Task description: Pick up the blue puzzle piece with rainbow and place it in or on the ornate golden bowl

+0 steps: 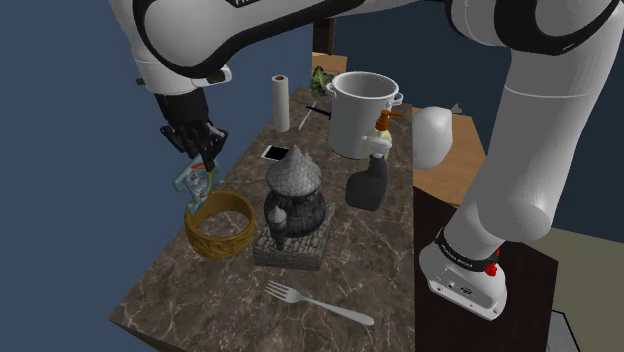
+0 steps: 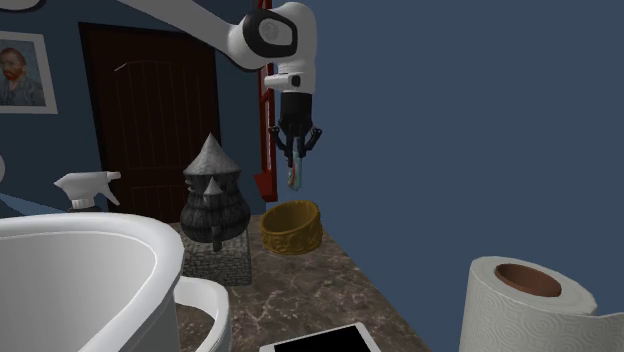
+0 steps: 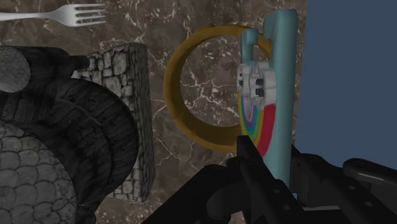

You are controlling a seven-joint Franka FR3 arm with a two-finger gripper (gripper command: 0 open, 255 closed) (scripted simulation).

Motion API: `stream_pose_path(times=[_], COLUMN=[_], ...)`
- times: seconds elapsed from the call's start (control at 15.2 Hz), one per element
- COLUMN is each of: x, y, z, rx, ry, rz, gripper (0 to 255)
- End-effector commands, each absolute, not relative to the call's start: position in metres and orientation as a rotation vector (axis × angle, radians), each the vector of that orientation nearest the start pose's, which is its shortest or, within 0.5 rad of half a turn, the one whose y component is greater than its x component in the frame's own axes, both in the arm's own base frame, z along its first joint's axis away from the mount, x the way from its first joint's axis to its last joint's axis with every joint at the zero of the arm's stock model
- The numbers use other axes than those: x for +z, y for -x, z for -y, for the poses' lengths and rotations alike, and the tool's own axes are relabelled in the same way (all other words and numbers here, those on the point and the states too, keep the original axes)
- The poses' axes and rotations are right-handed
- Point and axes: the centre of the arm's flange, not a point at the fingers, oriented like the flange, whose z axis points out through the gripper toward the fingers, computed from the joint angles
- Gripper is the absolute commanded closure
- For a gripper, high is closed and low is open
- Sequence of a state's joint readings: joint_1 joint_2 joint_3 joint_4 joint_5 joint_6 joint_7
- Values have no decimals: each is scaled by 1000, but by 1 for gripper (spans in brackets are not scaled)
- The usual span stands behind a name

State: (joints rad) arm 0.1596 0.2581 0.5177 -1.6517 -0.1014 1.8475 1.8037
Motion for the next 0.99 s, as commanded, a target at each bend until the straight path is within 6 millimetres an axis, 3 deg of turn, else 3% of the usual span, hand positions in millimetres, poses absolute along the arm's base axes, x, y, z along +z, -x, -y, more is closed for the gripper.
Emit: stream_pose_path(times=[0.0, 0.46, 0.92], x=[463, 427, 427], y=[-511, -511, -511], z=[-365, -365, -365], rx=[58, 58, 58], ry=[2683, 2683, 2683], rz=[-1663, -1663, -1663], gripper=[255, 255, 255])
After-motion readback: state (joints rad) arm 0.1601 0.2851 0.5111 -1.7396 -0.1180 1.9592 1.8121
